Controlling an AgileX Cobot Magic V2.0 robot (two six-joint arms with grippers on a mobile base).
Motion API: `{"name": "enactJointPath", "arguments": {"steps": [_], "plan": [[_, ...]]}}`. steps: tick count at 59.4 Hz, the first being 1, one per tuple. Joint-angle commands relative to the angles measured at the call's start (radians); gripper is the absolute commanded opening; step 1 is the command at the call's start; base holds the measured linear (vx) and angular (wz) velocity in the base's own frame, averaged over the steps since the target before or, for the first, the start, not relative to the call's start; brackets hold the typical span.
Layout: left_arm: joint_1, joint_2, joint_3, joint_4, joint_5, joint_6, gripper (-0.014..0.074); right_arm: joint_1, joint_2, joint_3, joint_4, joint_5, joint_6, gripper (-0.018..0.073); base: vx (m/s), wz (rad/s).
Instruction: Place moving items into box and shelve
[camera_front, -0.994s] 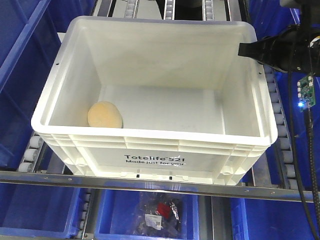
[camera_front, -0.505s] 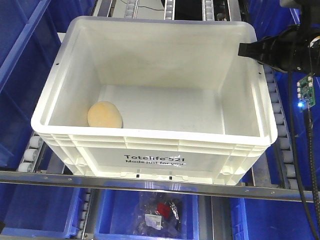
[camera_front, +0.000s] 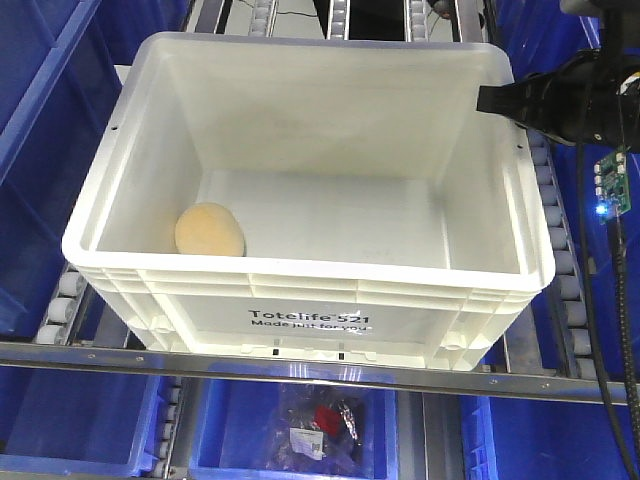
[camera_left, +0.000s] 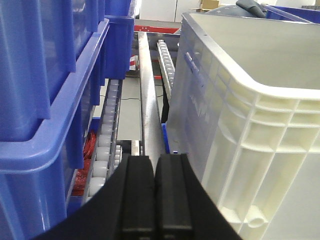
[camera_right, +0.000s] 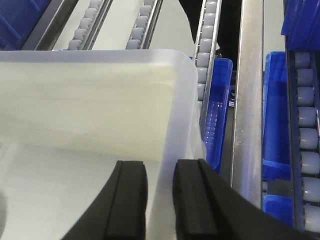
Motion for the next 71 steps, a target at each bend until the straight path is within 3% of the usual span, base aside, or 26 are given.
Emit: {"name": "enactJointPath", "arguments": {"steps": [1,71], "plan": [[0.000,-0.015,0.017,-0.011,-0.082,0.002,-0.0006,0.000,-0.029,-0.035,0.001,-0.056,-0.007,0.0242,0.00,0.00],[0.000,-0.015,0.017,-0.011,-0.082,0.002,-0.0006,-0.002,-0.046,-0.035,0.000,0.026,0.000,0.0277,0.00,0.00]]}}
